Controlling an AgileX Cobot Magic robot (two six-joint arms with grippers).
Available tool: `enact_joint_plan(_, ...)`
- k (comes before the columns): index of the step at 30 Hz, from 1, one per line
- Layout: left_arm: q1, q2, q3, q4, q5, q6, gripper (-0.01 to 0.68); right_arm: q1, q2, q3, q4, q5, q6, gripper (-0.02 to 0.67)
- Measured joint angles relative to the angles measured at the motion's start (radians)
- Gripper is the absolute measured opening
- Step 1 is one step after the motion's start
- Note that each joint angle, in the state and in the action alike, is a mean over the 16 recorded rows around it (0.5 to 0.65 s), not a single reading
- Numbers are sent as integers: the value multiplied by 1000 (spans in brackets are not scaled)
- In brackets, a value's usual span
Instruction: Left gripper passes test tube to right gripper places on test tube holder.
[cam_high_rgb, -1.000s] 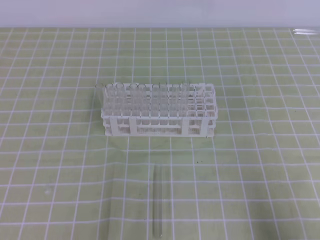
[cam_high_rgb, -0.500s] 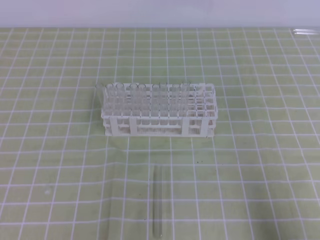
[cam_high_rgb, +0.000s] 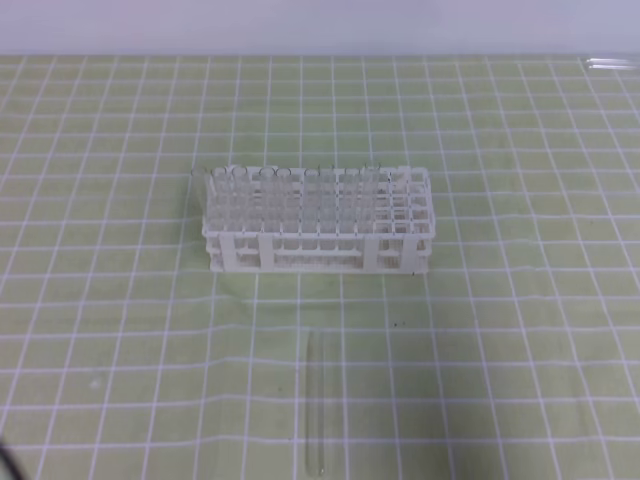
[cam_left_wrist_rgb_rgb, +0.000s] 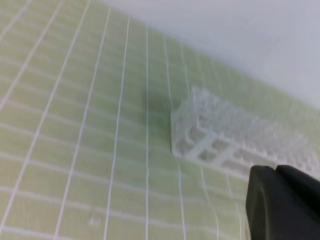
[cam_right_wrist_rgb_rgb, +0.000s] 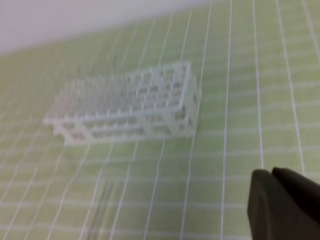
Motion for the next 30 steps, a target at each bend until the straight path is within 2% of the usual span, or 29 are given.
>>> enact_joint_plan(8,-2,337,-205,-90,233,179,-2,0,261,-169,-27,172,-15,-16)
enact_joint_plan(11,-16,452,-252,-150,268,263,-2,0,326,-200,-25,199,-25,-16)
enact_joint_plan(14,-59,565,-290,-207,268,328,-2,0,372,-217,-23,211,-35,-16)
enact_joint_plan(19,-190,723,-328,-249,199,333,-2,0,417,-229,-20,216,-51,-16)
enact_joint_plan(27,-477,1007,-449,-110,133,117,-2,0,435,-233,-20,210,-66,-16)
enact_joint_plan(30,-560,1107,-508,-46,141,36,-2,0,436,-233,-21,212,-76,-16)
